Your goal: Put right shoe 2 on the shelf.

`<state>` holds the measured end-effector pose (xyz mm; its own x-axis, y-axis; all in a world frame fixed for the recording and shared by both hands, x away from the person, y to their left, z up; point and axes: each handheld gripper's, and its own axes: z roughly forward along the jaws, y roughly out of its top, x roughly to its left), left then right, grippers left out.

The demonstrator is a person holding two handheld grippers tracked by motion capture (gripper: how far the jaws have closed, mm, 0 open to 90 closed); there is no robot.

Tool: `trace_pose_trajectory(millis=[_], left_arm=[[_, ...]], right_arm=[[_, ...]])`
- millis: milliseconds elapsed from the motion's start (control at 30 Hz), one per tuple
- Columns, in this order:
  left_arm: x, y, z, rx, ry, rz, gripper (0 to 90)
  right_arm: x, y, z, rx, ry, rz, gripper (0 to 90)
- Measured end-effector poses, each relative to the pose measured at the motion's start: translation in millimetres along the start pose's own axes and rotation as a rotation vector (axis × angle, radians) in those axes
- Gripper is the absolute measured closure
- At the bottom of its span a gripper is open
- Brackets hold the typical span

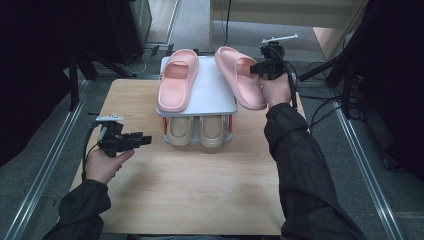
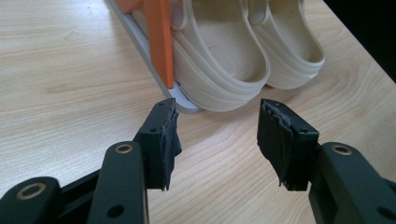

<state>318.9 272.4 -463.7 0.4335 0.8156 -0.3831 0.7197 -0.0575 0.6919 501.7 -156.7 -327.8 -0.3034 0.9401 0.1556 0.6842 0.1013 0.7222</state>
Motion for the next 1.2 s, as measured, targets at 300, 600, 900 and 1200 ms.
trace_pose_trajectory(millis=[300, 600, 900, 1200], left_arm=[[1.5, 0.4, 1.2, 0.006, -0.007, 0.002, 47.8], [0.9, 0.1, 3.8, 0.028, -0.012, 0.011, 47.4], [0.9, 0.4, 4.2, 0.029, -0.013, 0.008, 46.7], [0.4, 0.5, 4.7, 0.03, -0.018, 0.009, 45.8]], right_arm=[[21.2, 4.9, 26.6, 0.012, -0.019, 0.018, 80.6], [34.1, 9.1, 36.8, 0.002, -0.026, 0.06, 77.5], [45.1, 7.3, 33.5, 0.007, 0.019, 0.021, 66.9], [53.6, 0.5, 30.8, 0.004, 0.095, 0.02, 60.7]])
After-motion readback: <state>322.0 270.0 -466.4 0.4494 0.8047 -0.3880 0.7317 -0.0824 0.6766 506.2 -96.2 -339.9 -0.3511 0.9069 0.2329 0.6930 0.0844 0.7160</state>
